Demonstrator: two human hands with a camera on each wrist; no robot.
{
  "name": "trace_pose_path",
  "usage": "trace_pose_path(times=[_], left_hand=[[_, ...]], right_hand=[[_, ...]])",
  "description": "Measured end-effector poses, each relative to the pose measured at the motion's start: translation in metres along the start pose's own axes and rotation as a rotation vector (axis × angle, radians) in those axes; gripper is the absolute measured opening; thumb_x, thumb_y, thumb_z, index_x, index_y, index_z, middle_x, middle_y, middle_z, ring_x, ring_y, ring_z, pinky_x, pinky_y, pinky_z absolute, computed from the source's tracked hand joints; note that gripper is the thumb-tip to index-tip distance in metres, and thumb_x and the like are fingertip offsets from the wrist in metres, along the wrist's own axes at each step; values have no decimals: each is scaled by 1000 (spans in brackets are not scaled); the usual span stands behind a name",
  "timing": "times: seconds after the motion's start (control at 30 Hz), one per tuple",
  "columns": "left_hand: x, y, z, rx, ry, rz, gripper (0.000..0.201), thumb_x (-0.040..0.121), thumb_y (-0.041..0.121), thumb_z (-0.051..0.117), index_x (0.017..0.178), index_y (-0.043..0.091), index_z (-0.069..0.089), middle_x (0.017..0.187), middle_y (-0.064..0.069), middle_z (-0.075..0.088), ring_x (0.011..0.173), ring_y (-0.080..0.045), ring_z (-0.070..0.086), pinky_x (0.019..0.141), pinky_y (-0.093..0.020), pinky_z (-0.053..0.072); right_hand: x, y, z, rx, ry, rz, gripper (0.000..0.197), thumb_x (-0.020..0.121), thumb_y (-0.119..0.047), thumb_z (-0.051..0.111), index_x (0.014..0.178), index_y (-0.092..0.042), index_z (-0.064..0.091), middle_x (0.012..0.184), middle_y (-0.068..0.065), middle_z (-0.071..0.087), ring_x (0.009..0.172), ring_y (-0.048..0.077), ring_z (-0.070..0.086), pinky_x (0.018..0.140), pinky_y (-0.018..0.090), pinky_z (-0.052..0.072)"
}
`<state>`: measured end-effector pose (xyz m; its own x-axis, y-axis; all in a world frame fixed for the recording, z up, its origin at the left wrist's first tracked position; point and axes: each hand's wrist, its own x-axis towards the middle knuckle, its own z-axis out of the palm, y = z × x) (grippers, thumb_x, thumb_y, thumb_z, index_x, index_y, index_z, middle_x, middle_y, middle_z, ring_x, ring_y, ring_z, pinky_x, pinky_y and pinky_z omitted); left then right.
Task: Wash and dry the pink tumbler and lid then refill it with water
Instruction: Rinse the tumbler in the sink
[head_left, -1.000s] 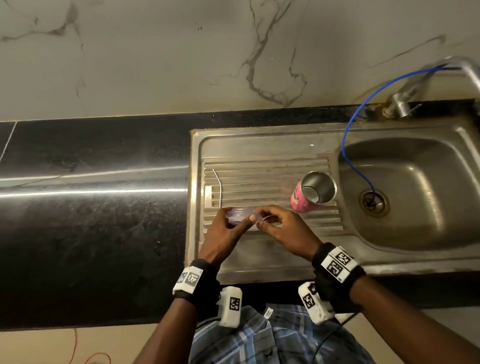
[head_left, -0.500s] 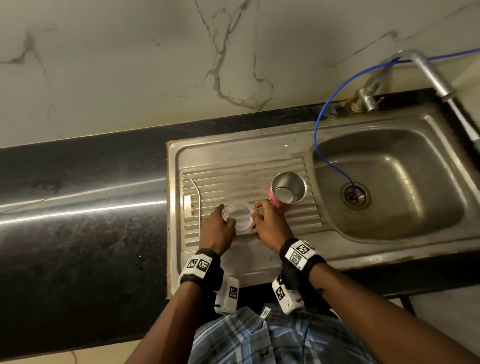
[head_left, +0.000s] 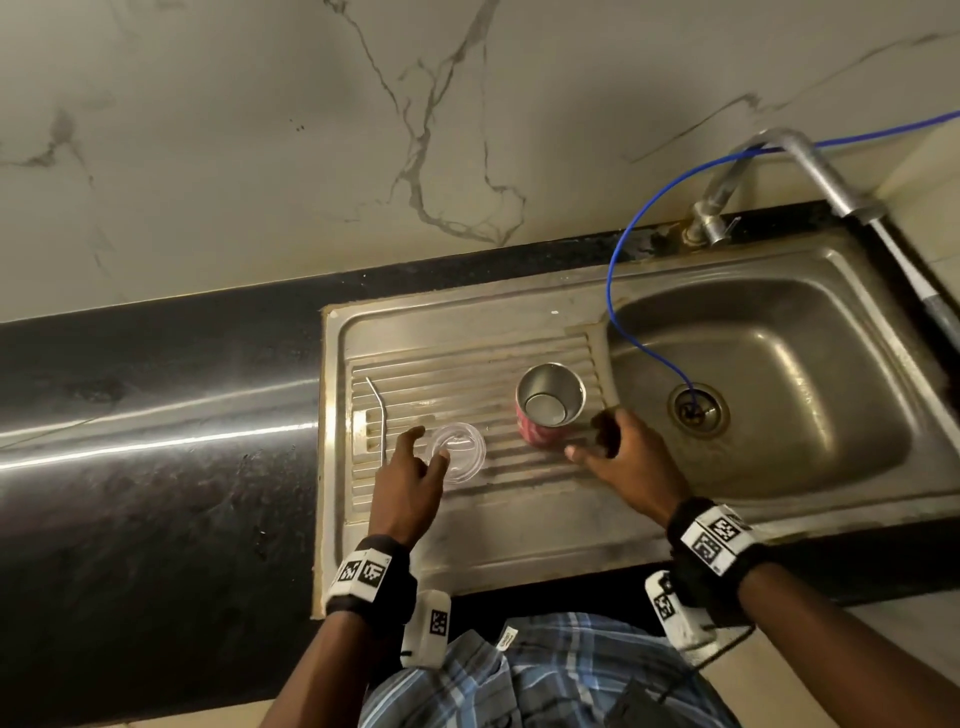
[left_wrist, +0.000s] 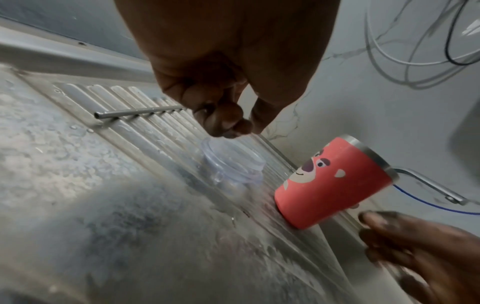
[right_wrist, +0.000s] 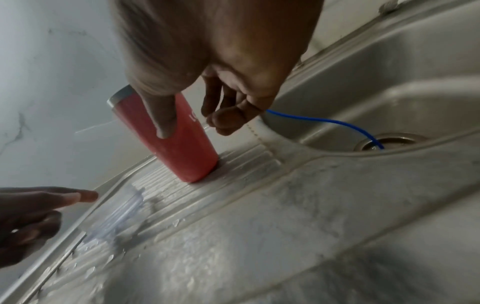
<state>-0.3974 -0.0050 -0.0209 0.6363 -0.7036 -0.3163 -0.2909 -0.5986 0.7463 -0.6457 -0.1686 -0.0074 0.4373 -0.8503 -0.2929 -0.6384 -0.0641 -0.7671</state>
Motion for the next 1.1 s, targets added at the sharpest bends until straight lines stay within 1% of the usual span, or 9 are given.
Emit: trace_pose_path(times=[0.1,0.2,0.37,0.47,0.53,0.73,0.83,0.97,1.1], left_hand=[[-11,11,8,42,19,75,41,106,29,64,145,18,57,67,3,67,69,-17,65,71,-34,48],[-20,23,18,89,-22,103,38,105,31,65,142,24,60,87,3,74,84,-20,70,78,-34,50],[-33,31,39,117,-105,113,25,104,31,65,127,24,71,86,4,77,78,-19,74,82,-43,61],[-40,34,56,133,-152,110,20,102,30,66,119,22,73,84,2,76,76,-19,74,81,-48,62],[-45,41,69,142,-185,104,22,99,31,66,117,21,74,87,1,76,78,-20,75,83,-48,62],[-59,78,111,227,-322,149,24,101,26,65,122,19,74,98,0,77,87,-21,75,87,-39,60],[-61,93,132,358,-345,228,26,100,22,66,123,14,75,111,-7,76,103,-27,72,90,-32,53],[-56,110,162,538,-439,342,47,99,28,69,144,15,64,153,-9,52,141,-30,49,115,-37,42],[-52,130,192,778,-465,307,92,93,48,74,165,14,29,180,-4,6,166,-23,4,126,-59,27]], right_hand=[[16,7,15,92,24,-109,111,63,-43,96,151,-21,32,145,-1,42,124,9,50,103,24,42],[30,8,33,200,4,-164,130,57,-52,97,158,-28,18,159,-3,36,142,9,41,116,32,38],[36,6,46,360,-19,-186,119,61,-27,100,156,-29,28,140,-24,50,125,-12,51,111,31,47],[39,4,42,355,-67,-245,102,62,-32,98,146,-36,41,134,-17,61,124,3,60,106,44,52],[40,4,34,343,-93,-257,99,61,-35,98,144,-39,43,132,-15,64,122,5,61,104,44,53],[23,16,-10,324,-98,-284,97,63,-30,99,145,-34,47,130,-14,66,120,-1,61,100,21,50],[9,30,-43,332,-58,-274,93,62,-29,100,141,-32,52,125,-17,68,115,-3,63,95,18,50],[-9,48,-90,332,9,-265,85,63,-30,99,136,-34,53,124,-14,69,115,3,66,97,28,54],[-20,74,-131,289,108,-251,87,64,-16,98,139,-24,54,122,-21,64,110,-12,62,92,15,51]])
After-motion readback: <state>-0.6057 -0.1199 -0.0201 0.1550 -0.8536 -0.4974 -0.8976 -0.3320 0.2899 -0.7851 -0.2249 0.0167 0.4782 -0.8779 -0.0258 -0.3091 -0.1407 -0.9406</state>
